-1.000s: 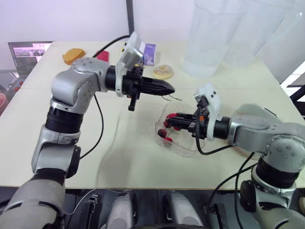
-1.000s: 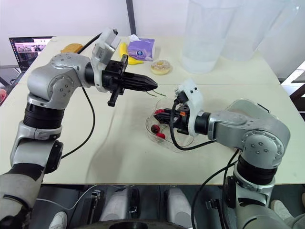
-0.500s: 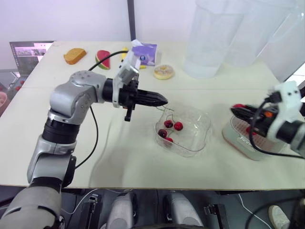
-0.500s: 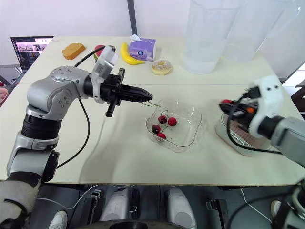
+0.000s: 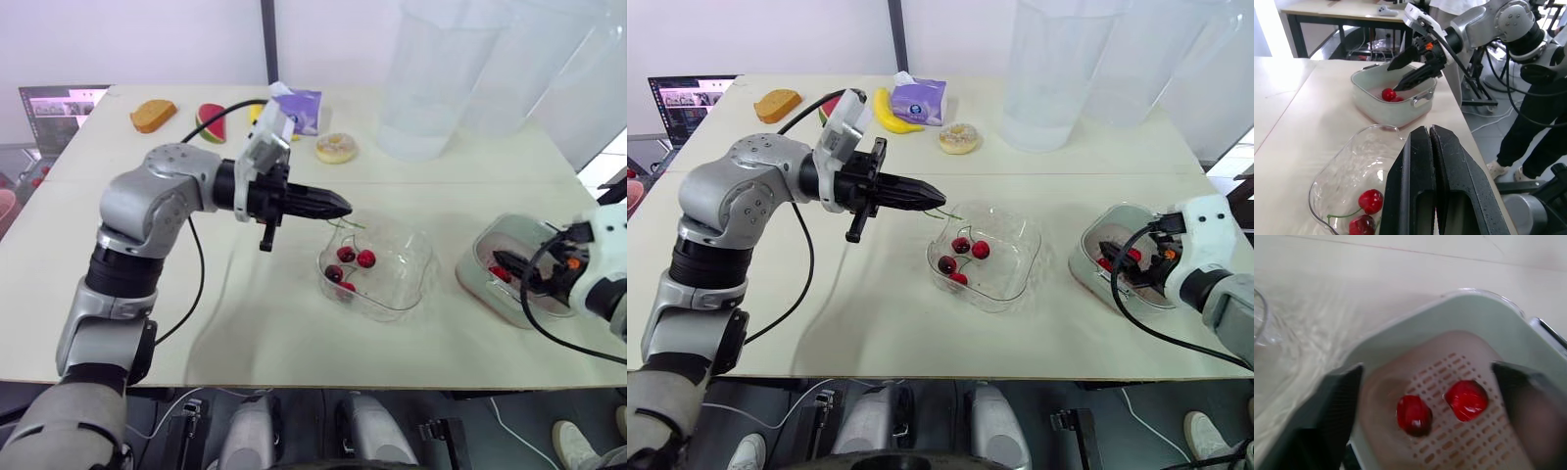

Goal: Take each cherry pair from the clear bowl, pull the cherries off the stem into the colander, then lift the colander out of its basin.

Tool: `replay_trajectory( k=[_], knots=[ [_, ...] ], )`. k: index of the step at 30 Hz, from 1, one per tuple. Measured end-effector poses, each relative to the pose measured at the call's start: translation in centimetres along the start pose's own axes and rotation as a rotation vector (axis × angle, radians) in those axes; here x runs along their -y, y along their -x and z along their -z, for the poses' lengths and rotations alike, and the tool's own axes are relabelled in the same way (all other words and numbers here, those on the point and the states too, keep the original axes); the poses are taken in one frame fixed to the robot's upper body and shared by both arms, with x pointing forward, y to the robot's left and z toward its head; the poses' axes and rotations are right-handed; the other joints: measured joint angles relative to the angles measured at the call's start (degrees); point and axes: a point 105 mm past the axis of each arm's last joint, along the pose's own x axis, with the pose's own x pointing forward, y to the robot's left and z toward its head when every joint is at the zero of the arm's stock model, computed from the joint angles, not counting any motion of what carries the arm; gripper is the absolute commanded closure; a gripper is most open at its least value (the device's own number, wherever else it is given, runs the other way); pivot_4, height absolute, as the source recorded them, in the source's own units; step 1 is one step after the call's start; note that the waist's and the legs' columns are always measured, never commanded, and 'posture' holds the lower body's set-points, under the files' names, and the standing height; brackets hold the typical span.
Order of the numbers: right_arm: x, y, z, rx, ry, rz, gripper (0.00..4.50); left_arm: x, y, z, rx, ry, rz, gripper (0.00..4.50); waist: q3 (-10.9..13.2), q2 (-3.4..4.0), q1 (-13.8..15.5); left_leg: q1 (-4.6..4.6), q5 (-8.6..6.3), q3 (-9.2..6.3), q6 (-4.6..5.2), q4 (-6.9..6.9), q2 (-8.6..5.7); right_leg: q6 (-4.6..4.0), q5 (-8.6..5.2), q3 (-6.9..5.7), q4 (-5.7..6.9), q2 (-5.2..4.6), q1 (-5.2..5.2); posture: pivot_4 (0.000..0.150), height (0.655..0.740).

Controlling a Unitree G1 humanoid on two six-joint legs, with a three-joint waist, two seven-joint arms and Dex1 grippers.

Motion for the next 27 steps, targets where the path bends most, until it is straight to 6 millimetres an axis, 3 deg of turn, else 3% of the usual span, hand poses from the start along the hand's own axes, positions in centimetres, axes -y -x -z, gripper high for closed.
replay_trajectory(
  k=[5,9,11,14,18,20,24,27],
  knots=[
    [-1.5,0.6,-2.9,0.104,0.042,-0.086,0.09,0.0,0.1,0.0,0.001,0.003,-0.004,4.5,0.0,0.0,-0.12,0.01,0.0,-0.01,0.0,-0.01,0.01,0.0,0.0,0.0,0.0,0.02,0.0,0.15,0.74],
    [-7.3,2.4,-5.5,0.23,0.198,-0.361,0.09,-0.1,0.4,0.2,-0.017,0.013,-0.023,4.5,0.0,0.0,-0.19,0.01,0.0,-0.05,0.01,-0.04,0.05,0.0,0.0,-0.02,0.0,0.06,0.0,0.15,0.74],
    [-10.6,3.3,-5.4,0.259,0.278,-0.51,0.09,-0.1,0.7,0.6,-0.026,0.022,-0.037,4.5,0.01,-0.01,-0.09,0.01,-0.01,-0.05,0.01,-0.03,0.03,0.0,0.0,-0.03,-0.01,0.02,0.03,0.15,0.74],
    [-13.4,3.9,-4.3,0.258,0.322,-0.644,0.09,-0.1,1.0,1.1,-0.033,0.038,-0.053,4.5,0.03,-0.05,0.2,0.0,-0.03,-0.06,0.05,0.04,-0.02,0.01,0.0,-0.05,-0.03,-0.03,0.09,0.15,0.74],
    [-14.2,4.0,-3.0,0.246,0.331,-0.686,0.09,0.0,1.5,1.4,-0.049,0.032,-0.088,4.5,0.04,-0.08,0.1,0.0,-0.04,-0.05,0.07,0.06,-0.04,0.02,-0.01,-0.04,-0.06,-0.06,0.1,0.15,0.74],
    [-14.2,3.9,-2.2,0.229,0.339,-0.688,0.09,0.0,2.5,2.6,-0.079,0.054,-0.15,4.5,0.04,-0.06,-0.18,0.04,-0.04,-0.05,0.06,0.03,0.02,0.02,-0.01,-0.03,-0.06,-0.02,0.1,0.15,0.74],
    [-14.8,3.9,-1.7,0.24,0.361,-0.728,0.09,-1.1,5.4,5.4,-0.139,0.125,-0.348,4.5,0.04,-0.07,-0.35,0.1,0.02,-0.07,-0.03,0.01,0.08,0.01,-0.01,-0.05,0.0,0.02,0.1,0.15,0.74],
    [-15.5,4.0,-1.6,0.249,0.378,-0.777,0.09,-2.2,9.4,7.0,-0.181,0.154,-0.587,4.5,0.04,-0.07,-0.26,0.11,0.0,-0.05,0.0,0.01,0.07,0.01,-0.01,-0.05,0.0,-0.02,0.12,0.15,0.74]
  ],
)
